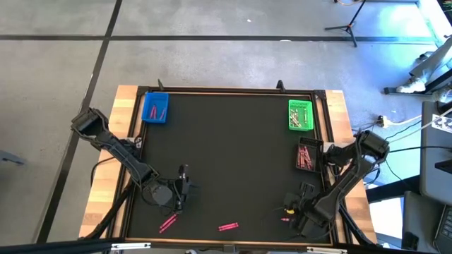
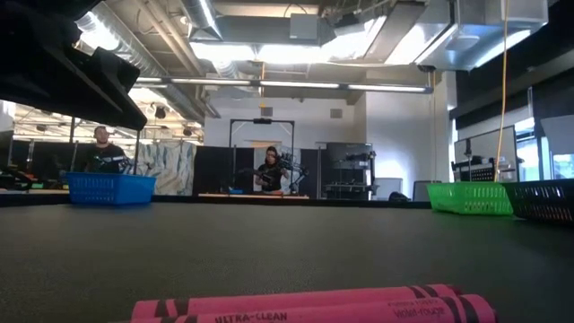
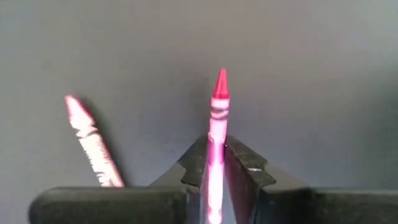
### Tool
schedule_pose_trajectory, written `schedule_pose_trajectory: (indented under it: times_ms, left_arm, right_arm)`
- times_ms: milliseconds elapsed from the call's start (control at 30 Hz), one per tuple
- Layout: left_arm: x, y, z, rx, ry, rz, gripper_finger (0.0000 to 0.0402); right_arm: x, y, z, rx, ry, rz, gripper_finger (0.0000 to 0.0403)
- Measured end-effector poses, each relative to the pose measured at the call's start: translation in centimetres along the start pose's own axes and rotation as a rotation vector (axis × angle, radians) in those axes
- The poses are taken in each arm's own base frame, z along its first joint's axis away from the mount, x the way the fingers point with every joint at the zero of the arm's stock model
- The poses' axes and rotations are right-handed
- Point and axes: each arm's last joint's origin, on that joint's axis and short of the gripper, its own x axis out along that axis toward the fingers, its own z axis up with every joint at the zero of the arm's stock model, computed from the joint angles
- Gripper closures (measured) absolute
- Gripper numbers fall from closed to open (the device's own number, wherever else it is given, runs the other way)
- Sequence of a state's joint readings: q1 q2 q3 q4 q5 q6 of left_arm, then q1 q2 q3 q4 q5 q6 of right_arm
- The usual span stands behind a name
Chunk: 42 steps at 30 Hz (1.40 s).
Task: Sort crayons
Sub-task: Put the red crayon into the blue bin
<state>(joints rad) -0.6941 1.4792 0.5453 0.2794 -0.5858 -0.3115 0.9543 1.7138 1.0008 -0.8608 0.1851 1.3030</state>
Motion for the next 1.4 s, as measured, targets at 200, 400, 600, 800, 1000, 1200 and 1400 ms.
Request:
schedule_pose_trajectory:
  times_ms: [200,400,600,800,1000,1200,1400]
  left_arm:
    - [0.0,0.0,0.0,0.0,-0.001,0.0,0.0282]
    - [0.0,0.0,0.0,-0.001,-0.001,0.0,0.0282]
    - [0.0,0.0,0.0,0.003,-0.002,0.0,0.0282]
    - [0.0,0.0,0.0,0.002,-0.003,0.0,0.0282]
    - [0.0,0.0,0.0,0.002,-0.002,-0.002,0.0282]
    - [0.0,0.0,0.0,0.007,-0.004,-0.003,0.0282]
    - [0.3,0.5,0.6,0.016,-0.043,0.026,0.0276]
  right_arm:
    - [-3.6,-1.4,0.6,0.077,-0.088,-0.022,0.0355]
    - [-5.9,-4.0,2.6,0.184,-0.191,-0.042,0.0355]
    - [-7.4,-7.1,5.0,0.336,-0.218,-0.065,0.0355]
    - [-8.1,-10.5,7.1,0.432,-0.267,-0.162,0.0355]
    - [-7.7,-11.8,9.6,0.39,-0.312,-0.185,0.0355]
    - [-7.8,-10.6,12.5,0.247,-0.523,-0.08,0.0355]
    - [-7.7,-8.4,14.9,0.06,-0.724,-0.061,0.0355]
